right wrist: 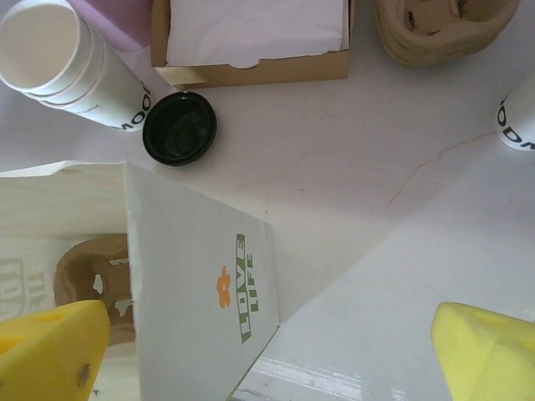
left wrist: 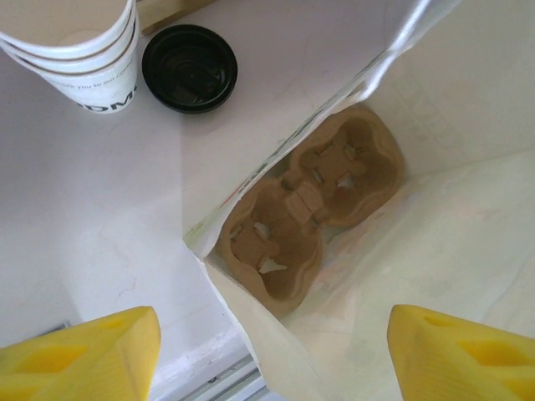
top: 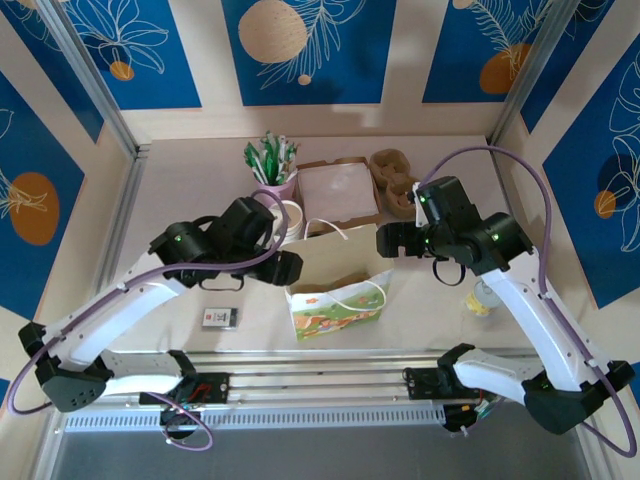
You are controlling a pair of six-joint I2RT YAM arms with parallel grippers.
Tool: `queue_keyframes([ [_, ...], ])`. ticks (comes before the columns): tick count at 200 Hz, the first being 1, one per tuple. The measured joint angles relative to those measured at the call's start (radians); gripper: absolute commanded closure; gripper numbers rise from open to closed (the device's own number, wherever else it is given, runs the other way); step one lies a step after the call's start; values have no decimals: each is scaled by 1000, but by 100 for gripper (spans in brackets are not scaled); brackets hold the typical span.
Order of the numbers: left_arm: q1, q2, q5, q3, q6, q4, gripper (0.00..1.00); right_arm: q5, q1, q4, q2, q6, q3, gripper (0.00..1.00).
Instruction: Pack the takeout coffee
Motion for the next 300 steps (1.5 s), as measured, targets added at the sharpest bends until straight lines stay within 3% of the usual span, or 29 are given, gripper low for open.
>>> queue_keyframes([
  [92, 11, 78, 1, 55, 14, -35, 50, -1, -247, 47, 97, -10, -30, 1],
  [112, 18, 99, 3, 79, 27, -37, 49, 6, -259, 47, 130, -7, -19, 1],
  [133, 24, 116, 5, 100, 38, -39, 40, 15, -274, 47, 146, -3, -10, 1],
  [183, 26, 158, 13, 158, 53, -51, 40, 19, -336, 51, 125, 8, 9, 1],
  [256, 27, 212, 38, 166, 56, -52, 55, 5, -371, 51, 92, 15, 32, 1],
  [300, 28, 244, 34, 201, 64, -60, 70, -2, -382, 54, 91, 14, 48, 1],
])
